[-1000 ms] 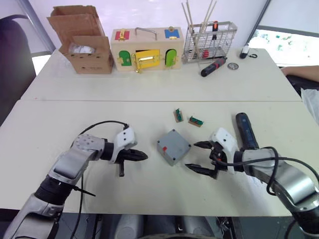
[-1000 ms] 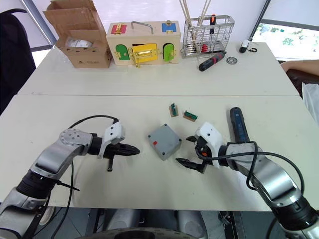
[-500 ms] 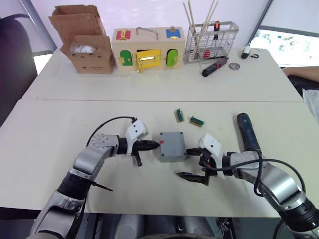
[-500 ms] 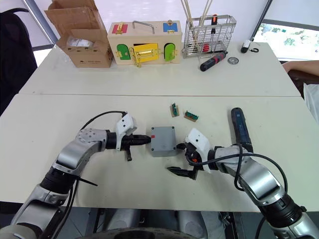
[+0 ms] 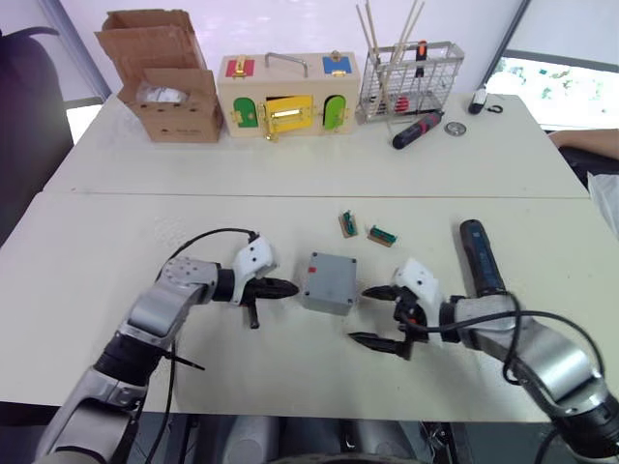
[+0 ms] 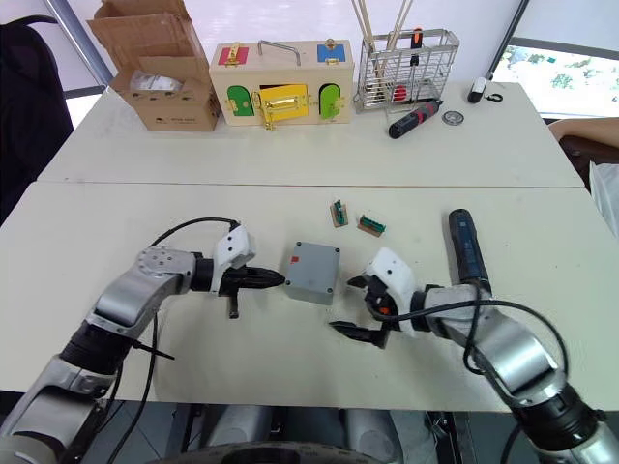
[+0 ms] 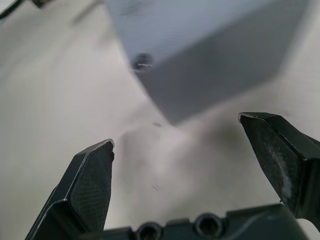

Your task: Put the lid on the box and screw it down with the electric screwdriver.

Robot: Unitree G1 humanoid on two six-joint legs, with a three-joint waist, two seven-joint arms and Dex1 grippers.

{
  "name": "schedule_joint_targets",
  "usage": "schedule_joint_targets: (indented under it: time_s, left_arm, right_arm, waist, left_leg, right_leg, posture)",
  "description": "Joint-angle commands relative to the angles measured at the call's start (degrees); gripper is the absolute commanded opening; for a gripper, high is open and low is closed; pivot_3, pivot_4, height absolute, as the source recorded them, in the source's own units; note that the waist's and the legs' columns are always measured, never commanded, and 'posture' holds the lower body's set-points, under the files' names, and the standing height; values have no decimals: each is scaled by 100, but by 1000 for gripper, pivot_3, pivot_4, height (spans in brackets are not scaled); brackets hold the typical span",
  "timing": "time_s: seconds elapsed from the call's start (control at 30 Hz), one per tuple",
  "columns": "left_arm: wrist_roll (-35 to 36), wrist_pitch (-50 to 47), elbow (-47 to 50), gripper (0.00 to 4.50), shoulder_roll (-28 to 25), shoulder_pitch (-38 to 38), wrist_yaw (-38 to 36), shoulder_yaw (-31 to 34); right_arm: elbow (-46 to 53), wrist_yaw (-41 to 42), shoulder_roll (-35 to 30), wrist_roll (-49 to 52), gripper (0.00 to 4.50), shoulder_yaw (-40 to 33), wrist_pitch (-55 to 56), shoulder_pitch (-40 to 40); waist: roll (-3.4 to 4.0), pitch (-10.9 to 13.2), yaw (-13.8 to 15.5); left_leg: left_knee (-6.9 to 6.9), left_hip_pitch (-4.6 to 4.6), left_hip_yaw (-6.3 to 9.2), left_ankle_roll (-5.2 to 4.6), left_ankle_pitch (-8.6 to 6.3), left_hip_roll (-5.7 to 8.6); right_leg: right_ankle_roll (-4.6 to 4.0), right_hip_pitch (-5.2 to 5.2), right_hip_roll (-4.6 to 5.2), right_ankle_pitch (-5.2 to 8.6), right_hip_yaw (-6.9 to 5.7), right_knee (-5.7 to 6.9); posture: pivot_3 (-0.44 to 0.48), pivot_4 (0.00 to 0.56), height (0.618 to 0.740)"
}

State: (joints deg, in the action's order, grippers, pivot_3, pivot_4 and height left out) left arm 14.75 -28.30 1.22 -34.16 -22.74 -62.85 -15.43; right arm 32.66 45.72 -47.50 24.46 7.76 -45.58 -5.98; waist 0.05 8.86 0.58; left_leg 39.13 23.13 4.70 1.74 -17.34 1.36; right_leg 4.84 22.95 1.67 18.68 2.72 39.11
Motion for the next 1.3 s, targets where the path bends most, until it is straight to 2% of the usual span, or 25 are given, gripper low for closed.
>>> schedule_joint_targets:
  time_s: [0.03, 0.1, 0.2, 0.37, 0.6, 0.8, 1.03, 1.3]
  left_arm:
    - [338, -228, 232, 0, -273, -217, -200, 463]
    - [651, -557, 467, 0, -414, -497, -294, 725]
    - [951, -917, 667, 0, -467, -772, -218, 980]
    - [1268, -1374, 1262, 0, -244, -917, 436, 1348]
    - [1299, -1434, 2122, 0, 59, -518, 1065, 1163]
    - [1391, -1605, 2426, 0, 115, -294, 1210, 980]
    - [1379, -1546, 2376, 0, 68, -189, 1224, 847]
    - [1314, -1414, 2267, 0, 47, -155, 1212, 761]
  right_arm:
    - [251, 162, -123, 639, 4447, -922, -278, -139]
    - [-56, 3, 63, 799, 4447, -1280, -301, -451]
    - [-625, -377, 422, 571, 4447, -1348, -54, -873]
    - [-1907, -957, 1132, -328, 4447, -866, 973, -1368]
    - [-2793, -1024, 1720, -578, 4447, -653, 1371, -1762]
    - [-3075, -1212, 1953, -822, 4447, -622, 1621, -1866]
    - [-3391, -1207, 2066, -1080, 2571, -543, 1864, -1949]
    - [-3656, -1219, 2220, -1226, 2571, -532, 2012, -2063]
  waist:
    - [0, 0, 0]
    - [-2, 1, -3]
    - [-5, 3, 7]
    - [-5, 2, -36]
    - [-4, 2, -133]
    - [-4, 2, -135]
    - [-3, 2, -139]
    - [-3, 2, -136]
  left_leg:
    - [0, 1, 0, 0, 0, 0]
    - [-1, -1, 2, -1, 0, -2]
    - [2, 0, 1, 0, 0, 0]
    - [-3, 4, -5, -4, -2, 2]
    - [-2, 22, -7, 7, 4, 0]
    - [-4, 21, -7, 6, 3, 0]
    - [-4, 21, -7, 6, 4, 0]
    - [-4, 20, -7, 8, 4, 0]
  right_leg:
    - [0, 0, 0, 0, 0, 0]
    - [0, -1, -2, 0, -2, 0]
    - [0, -3, -1, 0, -2, 1]
    - [0, 7, 1, 0, 1, 1]
    - [0, 32, 0, 0, 7, 9]
    - [0, 32, 0, 0, 7, 9]
    - [0, 32, -1, 0, 6, 10]
    - [0, 32, -1, 0, 6, 10]
  posture:
    - [0, 150, 740]
    - [0, 150, 740]
    - [0, 150, 740]
    - [0, 150, 740]
    - [0, 150, 740]
    - [0, 150, 740]
    - [0, 150, 740]
    - [0, 150, 740]
